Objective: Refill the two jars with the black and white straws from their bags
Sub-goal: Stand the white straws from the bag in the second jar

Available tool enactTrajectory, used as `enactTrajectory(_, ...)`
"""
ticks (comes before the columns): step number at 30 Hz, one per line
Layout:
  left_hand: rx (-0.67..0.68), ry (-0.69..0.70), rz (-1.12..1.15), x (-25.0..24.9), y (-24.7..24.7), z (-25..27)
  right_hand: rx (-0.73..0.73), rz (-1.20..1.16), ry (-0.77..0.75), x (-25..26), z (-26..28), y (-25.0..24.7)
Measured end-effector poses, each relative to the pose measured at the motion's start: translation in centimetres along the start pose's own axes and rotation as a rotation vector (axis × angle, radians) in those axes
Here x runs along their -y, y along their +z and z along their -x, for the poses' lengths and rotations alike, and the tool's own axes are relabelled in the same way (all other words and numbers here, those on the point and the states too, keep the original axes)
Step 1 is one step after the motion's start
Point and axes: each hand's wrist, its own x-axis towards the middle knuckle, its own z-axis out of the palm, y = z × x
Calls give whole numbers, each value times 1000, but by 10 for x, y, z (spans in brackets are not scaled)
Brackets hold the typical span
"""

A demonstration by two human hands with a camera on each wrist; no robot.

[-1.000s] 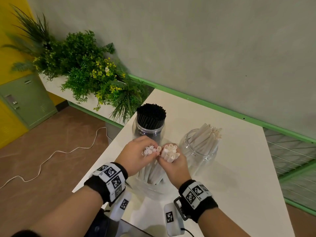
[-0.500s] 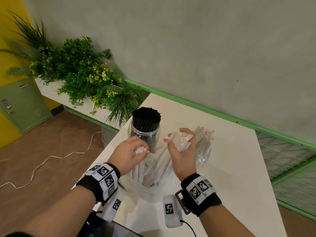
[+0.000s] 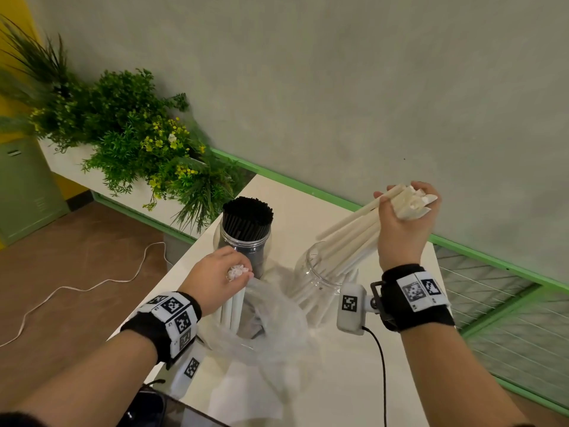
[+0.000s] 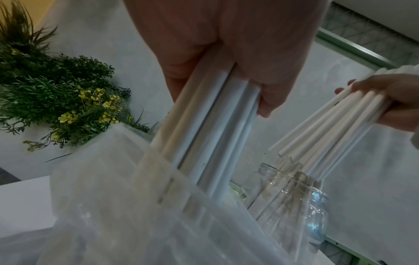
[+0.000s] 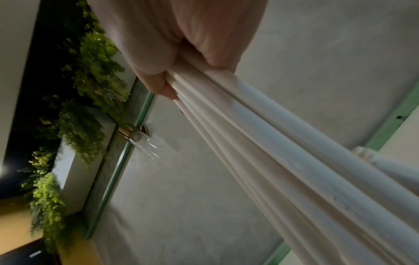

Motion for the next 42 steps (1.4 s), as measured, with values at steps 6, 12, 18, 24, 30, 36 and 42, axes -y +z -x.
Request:
enactTrajectory(6, -4, -8, 0, 1, 1, 0, -30, 113, 59, -31, 7, 1)
enactTrajectory(12, 12, -26, -18, 1, 2, -2, -31, 178, 160, -67, 25, 8)
enactTrajectory(18, 17, -34, -12, -3, 2, -2, 115, 225, 290, -100, 50, 11)
enactTrajectory(24, 23, -39, -20, -2, 2, -2, 200, 260, 340, -111, 47, 4)
enactTrajectory(30, 27, -55, -16, -2, 3, -2, 228, 288, 273, -111, 41, -12)
enactTrajectory(36, 31, -59, -17, 0, 4, -3, 337, 365, 108, -114, 45, -31)
enactTrajectory(42, 37, -51, -16, -2, 5, -5, 548, 638, -111, -115, 43, -40)
